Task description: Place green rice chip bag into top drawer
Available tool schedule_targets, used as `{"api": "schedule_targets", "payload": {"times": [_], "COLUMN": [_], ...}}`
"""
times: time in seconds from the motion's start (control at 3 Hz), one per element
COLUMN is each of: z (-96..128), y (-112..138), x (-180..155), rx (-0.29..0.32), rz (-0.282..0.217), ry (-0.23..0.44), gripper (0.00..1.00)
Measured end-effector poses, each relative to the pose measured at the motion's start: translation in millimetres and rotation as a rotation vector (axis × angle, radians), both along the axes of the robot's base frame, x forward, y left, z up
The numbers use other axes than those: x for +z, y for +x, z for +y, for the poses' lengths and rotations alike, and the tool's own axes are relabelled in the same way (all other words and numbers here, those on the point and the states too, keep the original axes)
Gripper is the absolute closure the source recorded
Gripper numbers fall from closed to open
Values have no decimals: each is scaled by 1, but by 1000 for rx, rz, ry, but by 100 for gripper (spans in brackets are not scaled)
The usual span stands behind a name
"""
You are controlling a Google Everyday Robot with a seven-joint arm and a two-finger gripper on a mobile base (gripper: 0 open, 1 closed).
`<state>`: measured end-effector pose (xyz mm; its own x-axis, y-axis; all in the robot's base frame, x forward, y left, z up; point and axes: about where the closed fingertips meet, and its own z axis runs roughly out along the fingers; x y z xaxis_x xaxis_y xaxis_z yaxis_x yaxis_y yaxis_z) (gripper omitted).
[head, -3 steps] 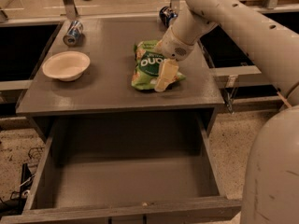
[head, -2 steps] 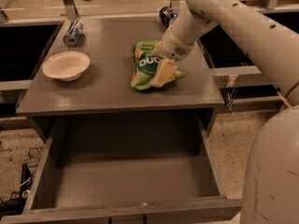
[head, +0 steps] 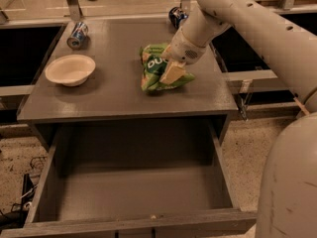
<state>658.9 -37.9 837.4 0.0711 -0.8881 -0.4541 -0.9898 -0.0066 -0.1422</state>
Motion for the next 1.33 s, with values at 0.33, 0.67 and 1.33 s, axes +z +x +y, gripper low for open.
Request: {"api": "schedule_targets", "payload": {"times": [0.33, 0.67, 1.33], "z": [0, 2, 2], "y": [0, 0, -10], "x": [0, 2, 54], "rx": [0, 9, 61], "rz": [0, 7, -62], "ry": [0, -4, -5], "gripper": [100, 100, 100]}}
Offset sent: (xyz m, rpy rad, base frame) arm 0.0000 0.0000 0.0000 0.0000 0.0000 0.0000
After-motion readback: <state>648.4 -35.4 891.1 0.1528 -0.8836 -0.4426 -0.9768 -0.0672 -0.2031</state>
